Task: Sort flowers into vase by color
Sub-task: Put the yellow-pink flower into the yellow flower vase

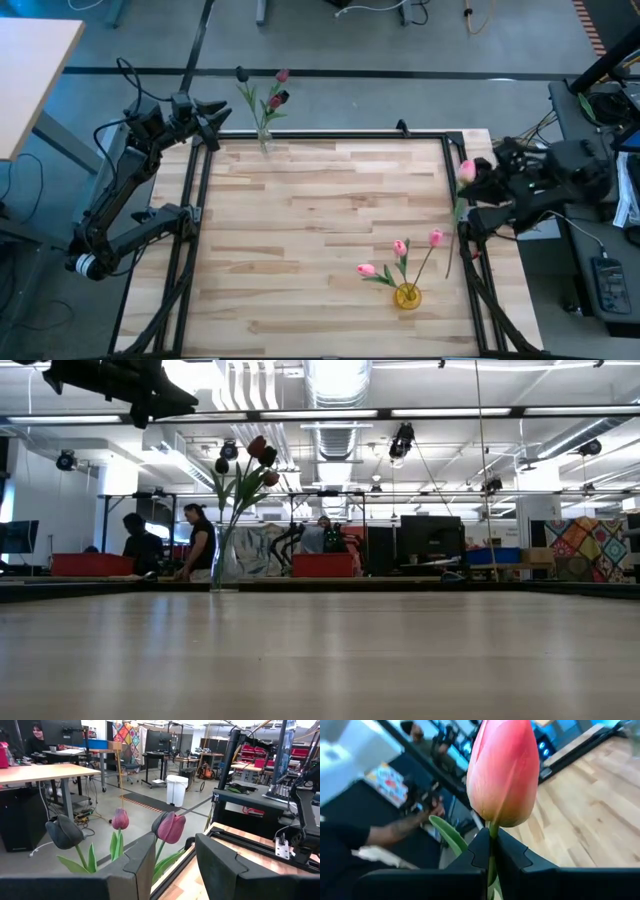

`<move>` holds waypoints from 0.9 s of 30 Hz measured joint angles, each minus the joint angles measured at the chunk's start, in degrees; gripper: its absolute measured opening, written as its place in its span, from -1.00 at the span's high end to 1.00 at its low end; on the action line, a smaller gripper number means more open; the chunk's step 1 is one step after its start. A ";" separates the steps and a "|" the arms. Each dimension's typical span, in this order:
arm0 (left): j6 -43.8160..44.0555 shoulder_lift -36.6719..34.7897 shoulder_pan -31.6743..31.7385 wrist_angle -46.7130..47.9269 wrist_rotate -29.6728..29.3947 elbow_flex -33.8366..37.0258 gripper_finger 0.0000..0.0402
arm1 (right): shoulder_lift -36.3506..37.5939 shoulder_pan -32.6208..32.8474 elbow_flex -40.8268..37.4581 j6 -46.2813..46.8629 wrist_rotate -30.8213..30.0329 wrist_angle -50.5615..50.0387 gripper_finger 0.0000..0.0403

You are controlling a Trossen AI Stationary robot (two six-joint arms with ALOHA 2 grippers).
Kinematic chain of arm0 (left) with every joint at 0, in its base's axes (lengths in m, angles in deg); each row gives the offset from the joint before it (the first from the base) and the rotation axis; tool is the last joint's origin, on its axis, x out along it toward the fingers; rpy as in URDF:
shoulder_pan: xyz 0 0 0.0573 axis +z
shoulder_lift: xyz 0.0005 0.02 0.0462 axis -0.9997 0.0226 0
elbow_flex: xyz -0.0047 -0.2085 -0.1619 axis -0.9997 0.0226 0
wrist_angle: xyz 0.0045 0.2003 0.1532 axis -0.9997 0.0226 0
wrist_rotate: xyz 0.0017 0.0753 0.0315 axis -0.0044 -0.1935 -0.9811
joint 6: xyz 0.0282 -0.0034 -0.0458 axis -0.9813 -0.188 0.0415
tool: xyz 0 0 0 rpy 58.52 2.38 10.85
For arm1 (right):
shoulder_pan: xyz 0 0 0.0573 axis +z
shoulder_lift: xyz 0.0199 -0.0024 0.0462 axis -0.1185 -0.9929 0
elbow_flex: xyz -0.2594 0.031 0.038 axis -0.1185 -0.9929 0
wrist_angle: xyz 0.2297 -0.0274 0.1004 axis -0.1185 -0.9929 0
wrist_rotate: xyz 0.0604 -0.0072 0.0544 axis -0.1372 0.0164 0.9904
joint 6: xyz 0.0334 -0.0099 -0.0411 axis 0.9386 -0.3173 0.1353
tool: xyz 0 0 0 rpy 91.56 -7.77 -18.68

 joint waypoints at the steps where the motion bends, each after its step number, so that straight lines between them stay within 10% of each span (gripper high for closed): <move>1: 0.00 0.00 -0.08 0.01 0.00 0.00 0.38 | -1.29 0.46 0.51 -0.78 0.64 -0.02 0.94; 17: 0.00 -0.05 -0.29 0.02 0.00 0.00 0.38 | -20.66 14.60 8.21 -13.70 -4.41 9.38 0.94; 27: 0.01 -0.11 -0.36 0.01 0.01 0.00 0.38 | -22.74 46.98 7.23 -6.21 -48.64 4.28 0.95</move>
